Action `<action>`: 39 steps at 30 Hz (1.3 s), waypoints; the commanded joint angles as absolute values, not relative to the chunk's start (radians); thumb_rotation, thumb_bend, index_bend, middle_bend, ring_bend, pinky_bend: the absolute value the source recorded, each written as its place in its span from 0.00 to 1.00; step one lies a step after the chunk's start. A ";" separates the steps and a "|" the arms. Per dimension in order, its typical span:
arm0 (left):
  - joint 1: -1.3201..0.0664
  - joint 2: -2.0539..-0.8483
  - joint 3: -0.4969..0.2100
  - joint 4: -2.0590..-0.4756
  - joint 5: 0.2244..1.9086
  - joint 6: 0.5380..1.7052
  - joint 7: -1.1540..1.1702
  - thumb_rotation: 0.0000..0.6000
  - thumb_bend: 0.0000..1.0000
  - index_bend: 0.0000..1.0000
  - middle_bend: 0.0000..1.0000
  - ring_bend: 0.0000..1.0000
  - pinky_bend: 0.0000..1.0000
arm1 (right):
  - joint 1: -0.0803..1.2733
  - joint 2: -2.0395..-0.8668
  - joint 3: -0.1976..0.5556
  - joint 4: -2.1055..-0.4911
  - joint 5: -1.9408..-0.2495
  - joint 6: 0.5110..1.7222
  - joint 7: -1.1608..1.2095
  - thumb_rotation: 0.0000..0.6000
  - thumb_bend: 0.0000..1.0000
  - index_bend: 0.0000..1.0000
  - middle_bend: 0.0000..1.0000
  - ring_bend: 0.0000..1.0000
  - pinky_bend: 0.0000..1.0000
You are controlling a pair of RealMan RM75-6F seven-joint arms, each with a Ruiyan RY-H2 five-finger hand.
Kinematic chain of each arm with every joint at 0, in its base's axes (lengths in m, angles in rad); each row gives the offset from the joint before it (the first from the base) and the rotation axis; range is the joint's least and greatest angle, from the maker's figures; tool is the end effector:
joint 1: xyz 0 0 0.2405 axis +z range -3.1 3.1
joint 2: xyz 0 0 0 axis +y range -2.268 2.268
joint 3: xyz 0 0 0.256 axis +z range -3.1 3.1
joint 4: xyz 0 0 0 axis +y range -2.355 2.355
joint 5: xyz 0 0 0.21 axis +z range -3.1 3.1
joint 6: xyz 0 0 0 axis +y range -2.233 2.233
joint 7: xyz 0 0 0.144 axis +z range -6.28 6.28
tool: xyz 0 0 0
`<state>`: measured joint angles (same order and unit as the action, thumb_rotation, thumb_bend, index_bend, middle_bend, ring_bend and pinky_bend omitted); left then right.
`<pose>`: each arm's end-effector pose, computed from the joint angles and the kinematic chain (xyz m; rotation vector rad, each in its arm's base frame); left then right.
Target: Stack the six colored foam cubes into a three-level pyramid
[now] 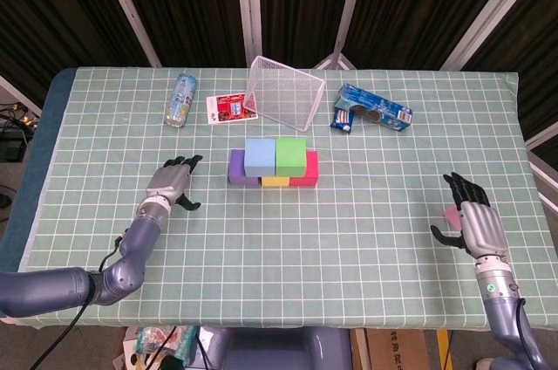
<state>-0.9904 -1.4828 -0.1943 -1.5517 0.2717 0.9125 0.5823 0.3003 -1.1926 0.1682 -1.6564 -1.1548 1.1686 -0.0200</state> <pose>-0.1437 0.3781 -0.0102 -1.6403 -1.3420 -0.5860 -0.2924 -0.2630 0.1178 1.3212 -1.2027 0.8934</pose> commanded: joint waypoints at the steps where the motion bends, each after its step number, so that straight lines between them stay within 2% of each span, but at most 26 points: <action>1: -1.005 -1.500 -0.194 -1.542 0.256 0.918 0.595 1.00 0.31 0.00 0.12 0.02 0.05 | 0.300 -1.192 0.168 -1.657 -1.155 1.168 -0.018 1.00 0.31 0.00 0.00 0.00 0.00; 12: -1.045 -1.552 -0.199 -1.496 0.200 0.912 0.624 1.00 0.31 0.00 0.12 0.02 0.05 | 0.299 -1.188 0.173 -1.658 -1.152 1.168 -0.008 1.00 0.31 0.00 0.00 0.00 0.00; 39: -1.087 -1.622 -0.211 -1.454 0.189 0.905 0.640 1.00 0.31 0.00 0.12 0.02 0.05 | 0.300 -1.187 0.173 -1.659 -1.149 1.162 -0.003 1.00 0.31 0.00 0.00 0.00 0.00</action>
